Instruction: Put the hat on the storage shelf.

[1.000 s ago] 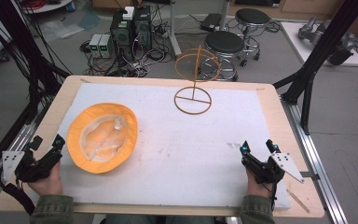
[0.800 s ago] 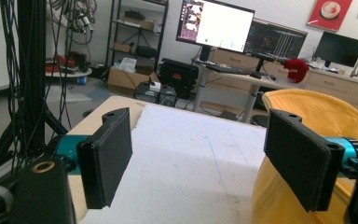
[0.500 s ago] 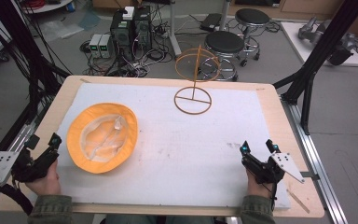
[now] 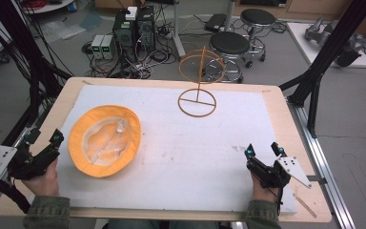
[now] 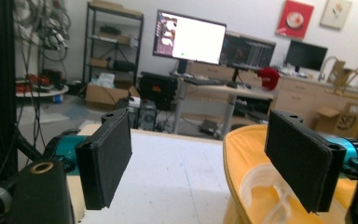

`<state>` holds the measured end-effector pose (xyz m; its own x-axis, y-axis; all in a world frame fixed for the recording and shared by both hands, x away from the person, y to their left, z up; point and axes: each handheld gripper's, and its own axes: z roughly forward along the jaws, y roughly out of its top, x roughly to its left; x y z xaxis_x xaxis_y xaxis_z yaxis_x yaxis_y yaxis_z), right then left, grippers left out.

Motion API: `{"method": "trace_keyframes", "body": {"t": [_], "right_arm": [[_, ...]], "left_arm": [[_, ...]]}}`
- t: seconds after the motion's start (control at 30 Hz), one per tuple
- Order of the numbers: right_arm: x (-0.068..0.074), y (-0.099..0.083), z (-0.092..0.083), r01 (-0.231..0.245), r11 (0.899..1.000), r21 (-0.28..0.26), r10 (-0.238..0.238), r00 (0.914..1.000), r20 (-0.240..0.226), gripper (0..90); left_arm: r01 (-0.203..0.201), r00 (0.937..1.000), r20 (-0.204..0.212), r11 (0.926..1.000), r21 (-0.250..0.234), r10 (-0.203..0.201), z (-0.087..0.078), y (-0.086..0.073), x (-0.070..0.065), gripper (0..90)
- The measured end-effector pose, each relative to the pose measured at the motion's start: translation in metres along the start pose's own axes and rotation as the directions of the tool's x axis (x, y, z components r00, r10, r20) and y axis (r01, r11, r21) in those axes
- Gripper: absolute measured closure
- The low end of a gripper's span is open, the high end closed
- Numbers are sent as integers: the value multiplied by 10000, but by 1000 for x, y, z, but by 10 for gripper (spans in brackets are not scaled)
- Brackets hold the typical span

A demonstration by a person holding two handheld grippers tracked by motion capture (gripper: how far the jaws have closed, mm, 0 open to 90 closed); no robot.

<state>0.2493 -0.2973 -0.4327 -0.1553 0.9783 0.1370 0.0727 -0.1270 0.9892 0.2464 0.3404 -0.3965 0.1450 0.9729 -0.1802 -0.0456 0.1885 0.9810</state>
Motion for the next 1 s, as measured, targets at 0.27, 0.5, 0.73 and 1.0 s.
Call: {"method": "trace_keyframes", "body": {"t": [0.27, 0.5, 0.73, 1.0], "right_arm": [[5, 2, 1, 288, 9996, -6, -288, 9991, -313, 113], [6, 2, 2, 330, 9995, -30, -330, 9987, -375, 113], [6, 3, 2, 344, 9994, -101, -348, 9987, -378, 113], [5, 3, 2, 389, 9991, -181, -394, 9989, -236, 113]], "left_arm": [[73, 9995, 287, 9977, 670, -93, 13, 9, 0, 238], [-17, 9990, 442, 9945, 1050, -30, 21, 13, -6, 238], [93, 9970, 740, 9871, 1601, -214, 31, 13, -9, 237], [-109, 9956, 934, 9750, 2221, -101, 44, 13, -13, 224]]}}
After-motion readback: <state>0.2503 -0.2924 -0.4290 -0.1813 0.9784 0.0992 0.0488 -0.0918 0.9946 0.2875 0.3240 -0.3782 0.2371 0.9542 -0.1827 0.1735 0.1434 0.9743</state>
